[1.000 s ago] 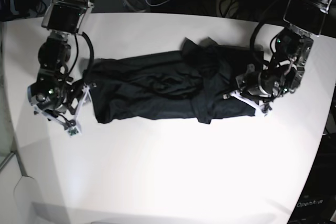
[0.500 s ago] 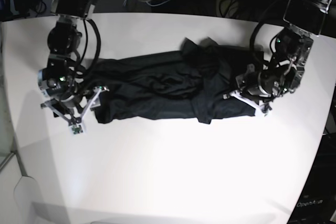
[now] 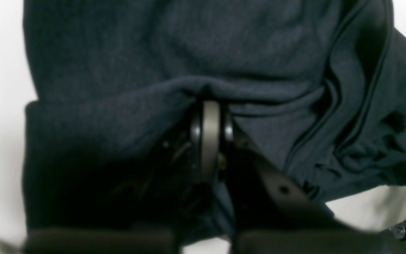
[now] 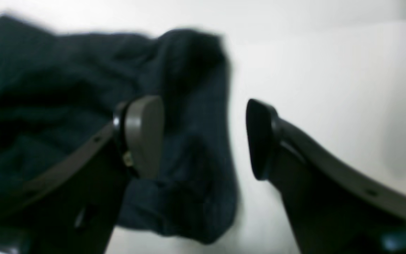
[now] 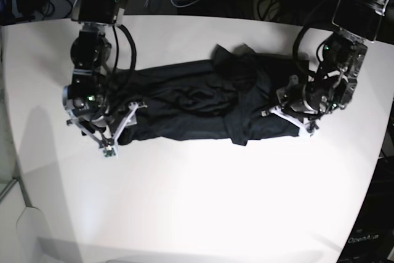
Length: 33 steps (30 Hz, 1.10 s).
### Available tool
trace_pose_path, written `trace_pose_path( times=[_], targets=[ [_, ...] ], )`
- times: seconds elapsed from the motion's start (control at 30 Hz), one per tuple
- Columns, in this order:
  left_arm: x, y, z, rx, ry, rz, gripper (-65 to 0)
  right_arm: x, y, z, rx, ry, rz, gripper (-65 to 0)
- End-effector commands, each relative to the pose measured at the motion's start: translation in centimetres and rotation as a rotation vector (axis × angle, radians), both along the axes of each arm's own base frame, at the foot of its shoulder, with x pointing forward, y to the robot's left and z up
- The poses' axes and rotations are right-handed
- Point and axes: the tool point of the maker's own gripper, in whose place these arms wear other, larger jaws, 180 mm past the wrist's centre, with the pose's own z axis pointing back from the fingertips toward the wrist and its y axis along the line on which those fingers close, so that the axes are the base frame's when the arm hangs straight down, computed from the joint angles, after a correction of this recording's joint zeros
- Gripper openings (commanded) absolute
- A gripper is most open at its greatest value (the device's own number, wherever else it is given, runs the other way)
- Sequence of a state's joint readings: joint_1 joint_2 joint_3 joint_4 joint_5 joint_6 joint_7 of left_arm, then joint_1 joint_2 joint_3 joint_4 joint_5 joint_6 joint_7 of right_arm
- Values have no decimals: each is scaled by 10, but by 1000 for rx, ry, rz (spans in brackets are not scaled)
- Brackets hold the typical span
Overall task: Fold the T-shirt properly
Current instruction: 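Open the right gripper and regrasp the shirt end beside it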
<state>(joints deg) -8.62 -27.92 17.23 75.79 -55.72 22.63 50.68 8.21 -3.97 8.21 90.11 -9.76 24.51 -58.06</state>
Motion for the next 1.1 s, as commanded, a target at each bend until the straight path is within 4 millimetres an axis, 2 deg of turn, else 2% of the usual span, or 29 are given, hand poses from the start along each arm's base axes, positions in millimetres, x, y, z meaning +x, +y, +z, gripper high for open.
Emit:
trace_pose_path(
  times=[0.0, 0.1, 0.27, 0.3, 0.53, 0.7, 0.9, 1.07],
  targets=[
    [-18, 19, -17, 83, 72, 21, -650, 12, 3, 12, 12, -37, 10, -277],
    [-18, 19, -17, 84, 73, 21, -650, 9, 1, 10, 14, -11, 2, -277],
    [-20, 22, -20, 89, 82, 25, -650, 14, 8, 14, -14, -8, 126, -277],
    [-20, 22, -20, 89, 82, 25, -650, 14, 2, 13, -29, -3, 130, -277],
    [-18, 22, -19, 89, 79, 25, -650, 12, -11, -3, -44, 48, 137, -277],
    [-18, 21, -18, 87, 78, 25, -650, 14, -8, -18, -12, 73, 141, -277],
    [-19, 21, -19, 87, 81, 25, -650, 7, -9, -36, 22, 118, 148, -277],
    [-19, 21, -19, 87, 80, 26, -650, 1, -11, -41, 31, 146, 181, -280]
  ],
)
